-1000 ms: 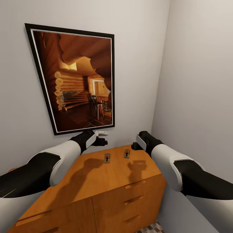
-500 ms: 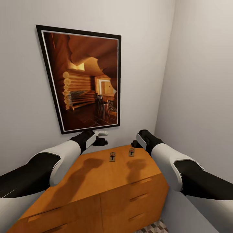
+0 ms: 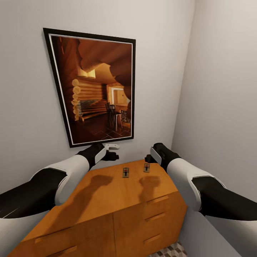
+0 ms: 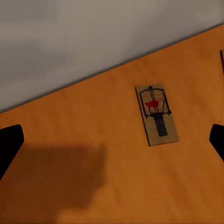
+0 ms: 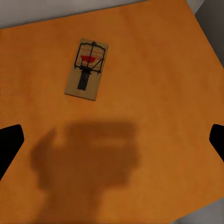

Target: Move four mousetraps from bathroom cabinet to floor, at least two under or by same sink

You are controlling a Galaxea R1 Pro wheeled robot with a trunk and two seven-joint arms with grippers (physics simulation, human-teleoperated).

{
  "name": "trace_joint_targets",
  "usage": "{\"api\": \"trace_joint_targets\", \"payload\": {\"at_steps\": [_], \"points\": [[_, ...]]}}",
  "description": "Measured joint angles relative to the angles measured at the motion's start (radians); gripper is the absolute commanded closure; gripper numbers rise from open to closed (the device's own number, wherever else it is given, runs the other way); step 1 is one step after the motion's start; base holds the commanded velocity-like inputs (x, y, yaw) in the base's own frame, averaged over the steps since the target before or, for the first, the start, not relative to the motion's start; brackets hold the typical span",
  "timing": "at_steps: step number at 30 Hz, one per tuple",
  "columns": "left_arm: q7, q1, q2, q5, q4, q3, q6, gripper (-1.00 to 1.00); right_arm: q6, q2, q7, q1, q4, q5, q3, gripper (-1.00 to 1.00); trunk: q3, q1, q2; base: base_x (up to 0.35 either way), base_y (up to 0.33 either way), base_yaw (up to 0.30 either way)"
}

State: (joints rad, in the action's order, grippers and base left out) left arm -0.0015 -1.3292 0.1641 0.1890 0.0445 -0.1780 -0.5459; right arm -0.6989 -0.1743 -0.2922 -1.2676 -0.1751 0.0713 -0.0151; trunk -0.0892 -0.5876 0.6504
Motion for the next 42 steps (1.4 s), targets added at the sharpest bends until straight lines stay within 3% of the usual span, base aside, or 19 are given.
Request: {"api": "trace_joint_targets", "payload": {"at_steps": [20,42], "points": [[0.003,0.000,0.000,0.000,0.001,-0.001,0.001,-1.00,0.036,0.000,-0.001,0.000,0.000,-0.005,-0.005,-1.00,0.000,0.000,0.000,0.004,0.001,0.000],[0.006,0.000,-0.001,-0.001,0.000,-0.001,0.001,-1.00,0.040,0.000,-0.001,0.000,0.000,-0.008,-0.003,-1.00,0.000,0.000,0.000,0.112,0.000,0.000]]}}
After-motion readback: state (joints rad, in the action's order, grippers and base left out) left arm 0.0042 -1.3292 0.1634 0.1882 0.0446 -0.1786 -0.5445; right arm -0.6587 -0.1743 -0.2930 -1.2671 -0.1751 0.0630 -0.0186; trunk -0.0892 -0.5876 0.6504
